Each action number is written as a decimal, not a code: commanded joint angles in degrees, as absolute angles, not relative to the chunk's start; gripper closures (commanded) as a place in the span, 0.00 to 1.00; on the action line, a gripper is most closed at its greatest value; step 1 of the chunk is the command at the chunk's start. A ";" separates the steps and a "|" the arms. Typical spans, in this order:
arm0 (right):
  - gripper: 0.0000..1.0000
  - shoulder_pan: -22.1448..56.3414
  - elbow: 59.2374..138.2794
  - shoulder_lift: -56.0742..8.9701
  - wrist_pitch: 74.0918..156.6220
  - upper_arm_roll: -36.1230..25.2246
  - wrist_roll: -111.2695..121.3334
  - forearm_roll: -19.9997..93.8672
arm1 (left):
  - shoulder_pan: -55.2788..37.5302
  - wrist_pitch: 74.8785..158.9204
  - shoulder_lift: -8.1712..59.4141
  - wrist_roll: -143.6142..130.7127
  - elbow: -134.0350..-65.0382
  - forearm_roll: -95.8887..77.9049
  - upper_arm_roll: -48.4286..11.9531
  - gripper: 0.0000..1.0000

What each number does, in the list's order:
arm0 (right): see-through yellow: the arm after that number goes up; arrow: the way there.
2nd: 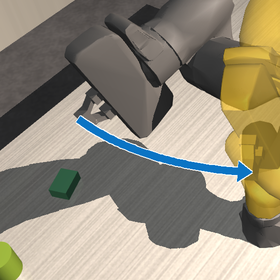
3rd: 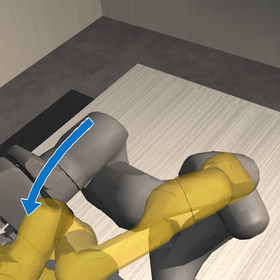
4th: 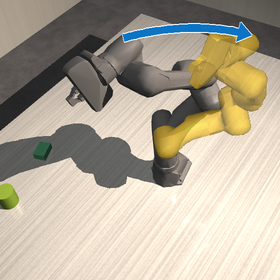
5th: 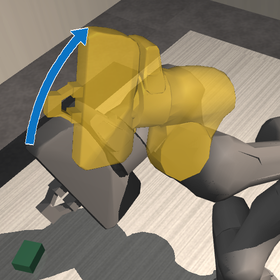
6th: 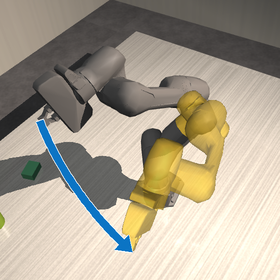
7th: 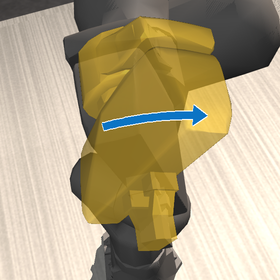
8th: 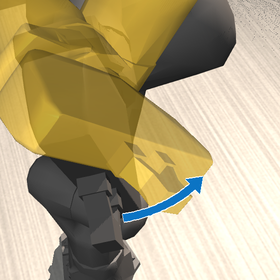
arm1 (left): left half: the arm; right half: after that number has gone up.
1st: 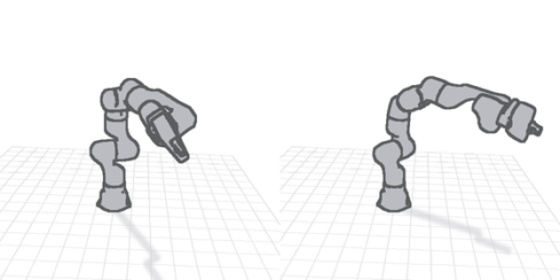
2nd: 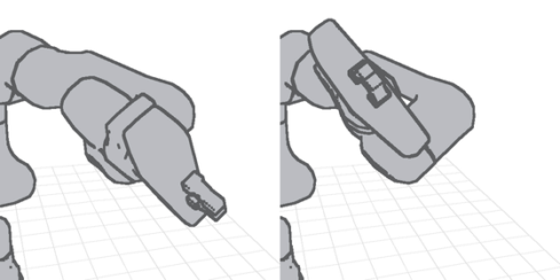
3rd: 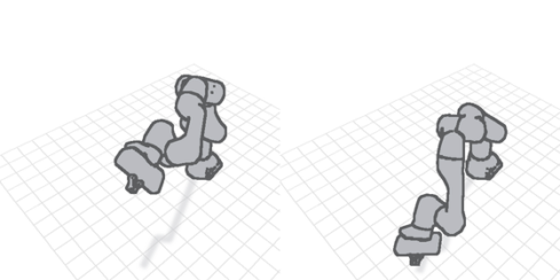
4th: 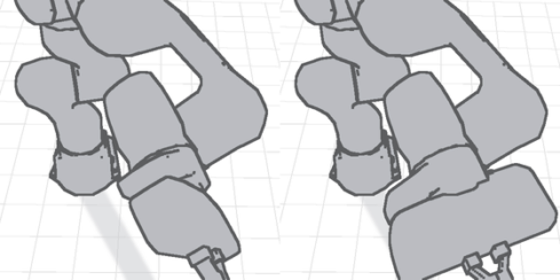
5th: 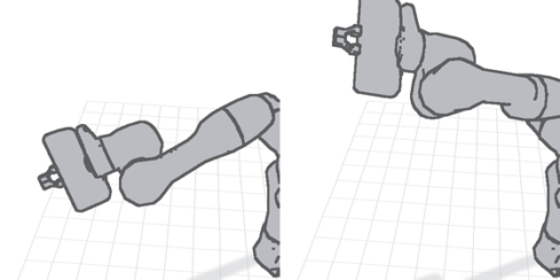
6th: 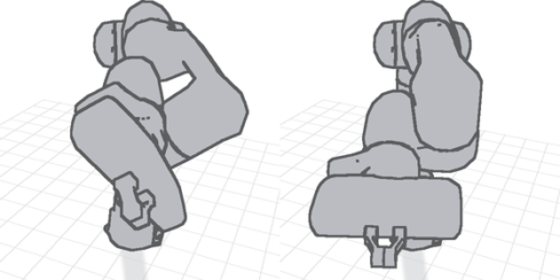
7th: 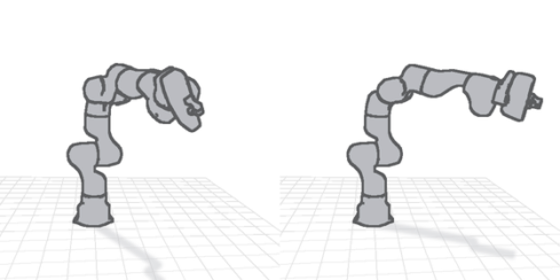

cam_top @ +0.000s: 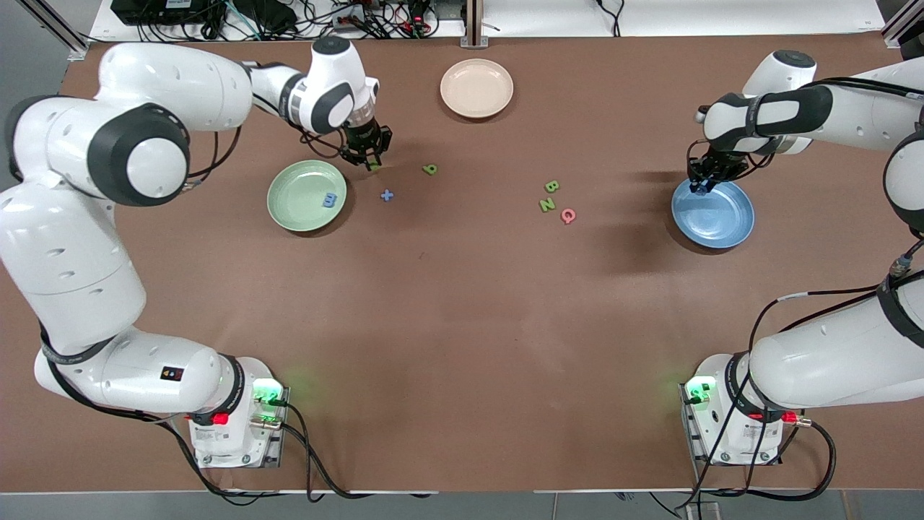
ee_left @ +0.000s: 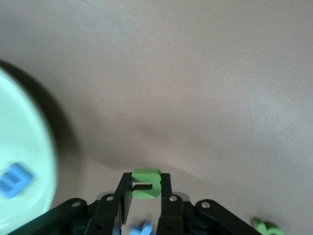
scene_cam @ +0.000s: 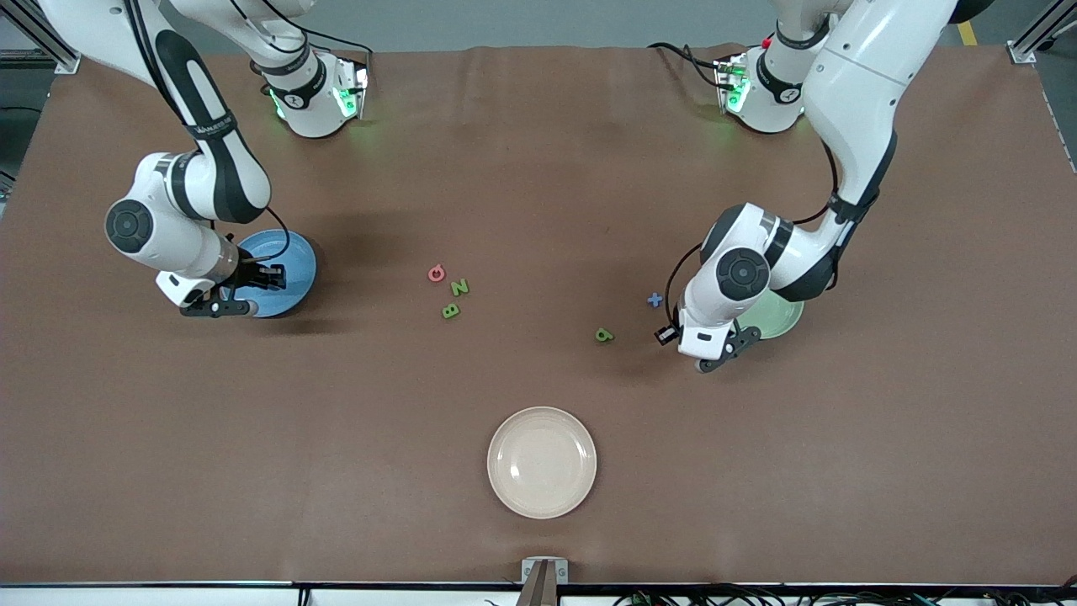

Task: Sort uppercase to blue plate, lowercase to green plate
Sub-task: 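Place the n in the green plate while the right gripper places c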

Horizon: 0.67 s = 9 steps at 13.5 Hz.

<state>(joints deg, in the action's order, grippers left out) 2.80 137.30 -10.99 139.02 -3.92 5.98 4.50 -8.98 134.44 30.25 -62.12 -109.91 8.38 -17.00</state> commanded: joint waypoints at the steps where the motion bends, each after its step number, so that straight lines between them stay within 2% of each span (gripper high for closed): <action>1: 0.92 2.99 138.78 -10.98 140.27 -3.43 5.80 5.19 | -7.04 131.13 23.40 -60.05 -114.50 9.58 -17.58 0.83; 2: 0.87 2.99 138.78 -11.07 140.27 -3.43 5.80 5.19 | -5.81 131.05 21.90 -57.25 -116.35 9.49 -18.19 0.83; 3: 0.64 2.99 138.78 -11.25 140.19 -3.43 5.80 5.19 | -3.63 131.13 20.32 -54.35 -118.54 9.49 -19.15 0.83; 4: 0.28 2.99 138.69 -11.34 140.19 -3.43 5.80 5.19 | -1.25 131.13 19.26 -51.97 -120.39 9.49 -20.90 0.83; 5: 0.00 2.99 138.78 -11.34 140.10 -3.43 5.89 5.27 | 2.34 131.13 18.12 -48.99 -122.41 9.49 -23.18 0.83; 9: 0.00 4.56 138.60 -10.90 139.40 -3.34 4.93 5.19 | 14.83 132.53 16.61 -40.45 -128.40 9.58 -31.54 0.83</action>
